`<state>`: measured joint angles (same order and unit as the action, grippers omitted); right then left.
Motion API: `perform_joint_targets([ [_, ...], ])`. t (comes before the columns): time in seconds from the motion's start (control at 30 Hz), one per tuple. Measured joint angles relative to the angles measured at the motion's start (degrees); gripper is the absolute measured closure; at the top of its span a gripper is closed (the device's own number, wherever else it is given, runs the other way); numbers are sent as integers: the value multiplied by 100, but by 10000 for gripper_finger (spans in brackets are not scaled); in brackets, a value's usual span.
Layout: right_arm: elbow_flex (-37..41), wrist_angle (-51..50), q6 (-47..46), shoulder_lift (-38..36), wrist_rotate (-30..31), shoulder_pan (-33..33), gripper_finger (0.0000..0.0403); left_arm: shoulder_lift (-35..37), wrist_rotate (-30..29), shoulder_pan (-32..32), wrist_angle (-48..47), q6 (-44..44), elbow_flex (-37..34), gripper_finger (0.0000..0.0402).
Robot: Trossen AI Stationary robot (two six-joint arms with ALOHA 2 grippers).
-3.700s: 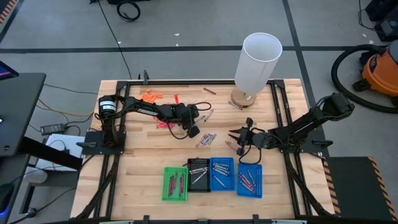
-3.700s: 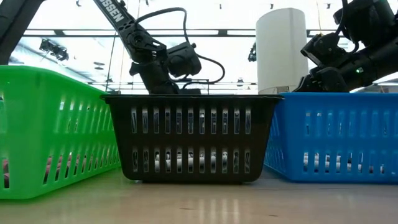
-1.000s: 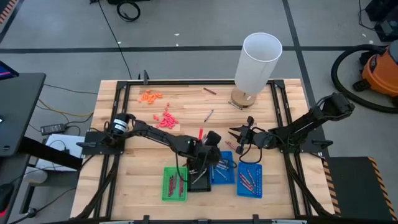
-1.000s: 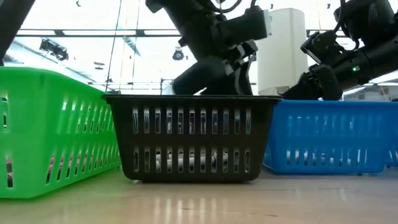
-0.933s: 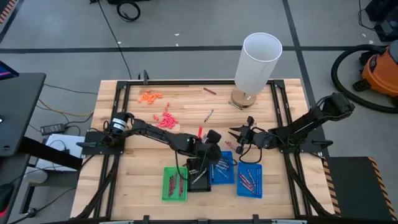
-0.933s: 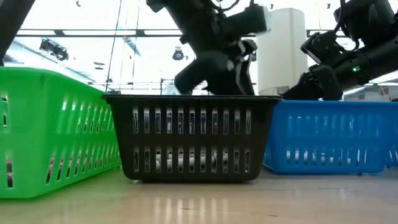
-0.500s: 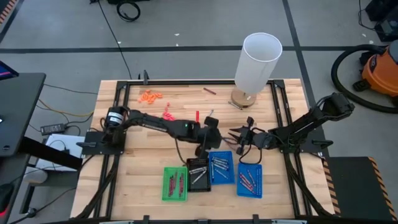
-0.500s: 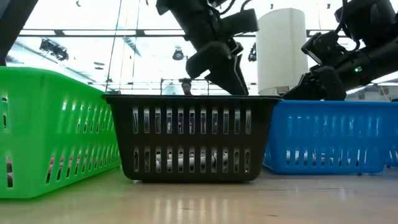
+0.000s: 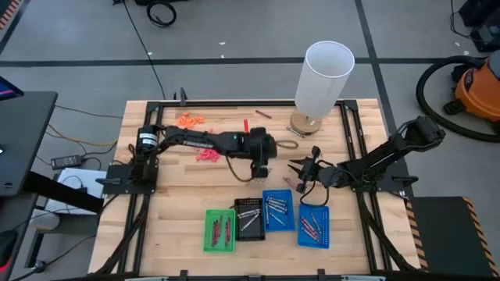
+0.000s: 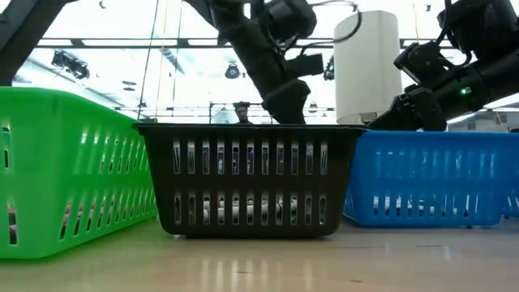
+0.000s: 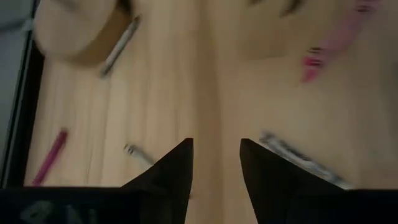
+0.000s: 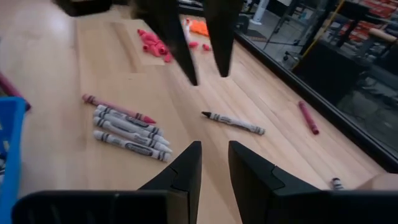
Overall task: Sort crayons
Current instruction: Put the black crayon into the left blue bin
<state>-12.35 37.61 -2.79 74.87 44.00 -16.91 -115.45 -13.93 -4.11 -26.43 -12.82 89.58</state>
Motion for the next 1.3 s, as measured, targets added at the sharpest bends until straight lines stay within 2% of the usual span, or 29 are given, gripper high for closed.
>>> perform_joint_targets([
  [0.23,1,-45,44,0,128,-2,314,-71,-9,-449,61,864,0,260],
  [0.4,0,-78,99,0,153,-91,314,-448,345,-601,643,1047,0,260],
  [0.57,1,-100,225,0,545,-323,314,-761,331,-606,1084,1078,-4,260],
  [0.73,-1,-132,297,-2,749,-522,314,-836,54,-594,1760,1069,-116,260],
  [0.83,1,-155,295,-3,759,-595,314,-800,-81,-563,2895,1105,-689,260],
  [0.97,1,-119,261,-4,784,-649,314,-759,-450,-503,3882,1349,-1437,260],
  [1.13,1,-91,275,-4,805,-645,314,-756,-856,-460,4953,1579,-1877,260],
  [1.3,1,-90,276,-4,805,-644,314,-748,-1496,-359,5542,1558,-2148,260],
])
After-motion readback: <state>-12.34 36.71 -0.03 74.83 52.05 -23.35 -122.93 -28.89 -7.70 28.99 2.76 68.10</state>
